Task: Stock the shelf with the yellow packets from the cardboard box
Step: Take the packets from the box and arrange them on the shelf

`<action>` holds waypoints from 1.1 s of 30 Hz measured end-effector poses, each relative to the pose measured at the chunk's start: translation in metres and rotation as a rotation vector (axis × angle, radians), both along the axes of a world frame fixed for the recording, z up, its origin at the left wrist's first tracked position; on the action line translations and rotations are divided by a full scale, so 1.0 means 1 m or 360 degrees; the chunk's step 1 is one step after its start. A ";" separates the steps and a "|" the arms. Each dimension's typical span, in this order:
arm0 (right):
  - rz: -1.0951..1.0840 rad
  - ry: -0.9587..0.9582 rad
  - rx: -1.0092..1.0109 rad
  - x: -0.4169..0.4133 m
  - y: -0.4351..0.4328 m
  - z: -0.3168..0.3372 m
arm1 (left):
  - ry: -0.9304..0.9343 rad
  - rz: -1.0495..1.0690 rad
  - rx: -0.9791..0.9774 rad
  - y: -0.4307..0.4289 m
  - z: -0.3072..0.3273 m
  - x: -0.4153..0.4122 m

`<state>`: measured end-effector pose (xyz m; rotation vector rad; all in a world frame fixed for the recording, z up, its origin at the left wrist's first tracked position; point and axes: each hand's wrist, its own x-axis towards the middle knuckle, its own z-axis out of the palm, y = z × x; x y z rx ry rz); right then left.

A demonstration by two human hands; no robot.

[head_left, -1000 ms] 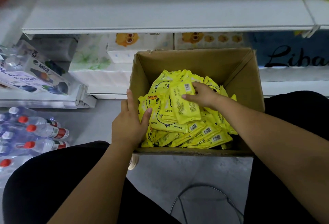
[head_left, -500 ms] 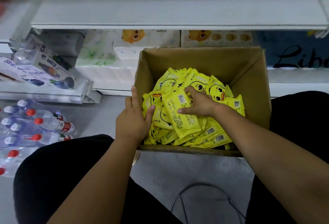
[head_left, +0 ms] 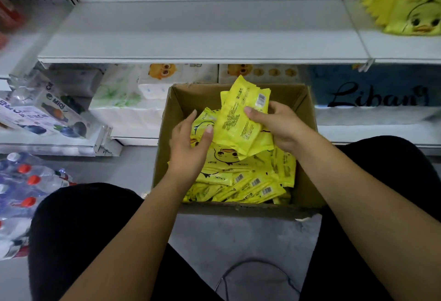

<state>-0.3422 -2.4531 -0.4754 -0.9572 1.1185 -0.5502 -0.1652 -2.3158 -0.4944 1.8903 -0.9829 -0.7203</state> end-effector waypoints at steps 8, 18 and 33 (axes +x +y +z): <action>-0.0530 -0.0633 0.0276 -0.027 0.044 0.014 | 0.1709 -0.0209 -0.0080 -0.007 0.048 -0.066; -0.0439 -0.0191 -0.0141 -0.046 0.050 0.005 | 0.1362 0.0009 -0.0224 -0.010 0.046 -0.095; -0.0378 -0.0103 -0.0101 -0.083 0.017 0.017 | 0.1030 0.0220 0.0157 -0.021 0.042 -0.077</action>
